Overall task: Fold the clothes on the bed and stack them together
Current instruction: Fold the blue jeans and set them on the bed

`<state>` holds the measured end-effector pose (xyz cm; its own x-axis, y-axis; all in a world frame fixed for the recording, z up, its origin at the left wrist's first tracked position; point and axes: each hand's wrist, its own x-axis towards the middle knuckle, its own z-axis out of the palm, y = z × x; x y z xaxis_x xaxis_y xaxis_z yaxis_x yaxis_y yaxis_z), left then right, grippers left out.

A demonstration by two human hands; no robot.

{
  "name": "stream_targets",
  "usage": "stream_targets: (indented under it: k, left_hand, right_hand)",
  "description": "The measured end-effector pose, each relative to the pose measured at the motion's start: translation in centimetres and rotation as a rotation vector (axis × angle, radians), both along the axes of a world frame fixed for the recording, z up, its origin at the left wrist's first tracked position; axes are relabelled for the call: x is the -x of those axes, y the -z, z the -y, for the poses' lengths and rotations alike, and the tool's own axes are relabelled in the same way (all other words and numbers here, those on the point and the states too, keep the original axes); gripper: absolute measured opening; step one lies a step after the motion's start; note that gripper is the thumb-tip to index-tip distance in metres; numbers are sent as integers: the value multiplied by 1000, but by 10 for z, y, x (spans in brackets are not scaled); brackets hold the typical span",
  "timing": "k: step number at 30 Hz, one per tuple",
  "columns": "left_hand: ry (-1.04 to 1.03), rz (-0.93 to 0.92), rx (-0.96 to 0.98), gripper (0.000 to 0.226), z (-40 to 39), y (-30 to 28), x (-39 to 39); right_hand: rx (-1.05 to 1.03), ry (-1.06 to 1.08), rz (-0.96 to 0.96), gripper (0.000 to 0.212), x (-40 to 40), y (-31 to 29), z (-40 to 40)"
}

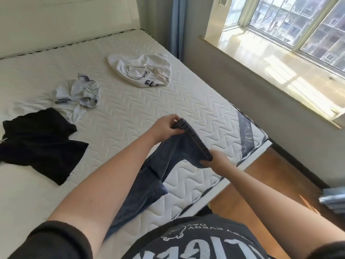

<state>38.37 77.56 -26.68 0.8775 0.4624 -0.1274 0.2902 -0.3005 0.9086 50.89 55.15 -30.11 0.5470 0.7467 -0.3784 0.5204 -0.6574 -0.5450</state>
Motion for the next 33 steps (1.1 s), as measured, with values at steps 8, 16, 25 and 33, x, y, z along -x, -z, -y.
stream_targets:
  k: [8, 16, 25, 33]
  left_hand:
    - [-126, -13, -294, 20, -15, -17, -43]
    - [-56, -3, -269, 19, -12, -26, -108]
    - [31, -134, -262, 14, -15, 10, -201]
    - [199, -477, -299, 16, -19, 97, -300]
  right_hand:
    - [-139, 198, 200, 40, -50, -45, 23]
    - [-155, 259, 124, 37, -77, -47, 31]
    - [-168, 335, 58, 35, -146, -17, 35]
    - [106, 264, -171, 19, -243, 77, 31]
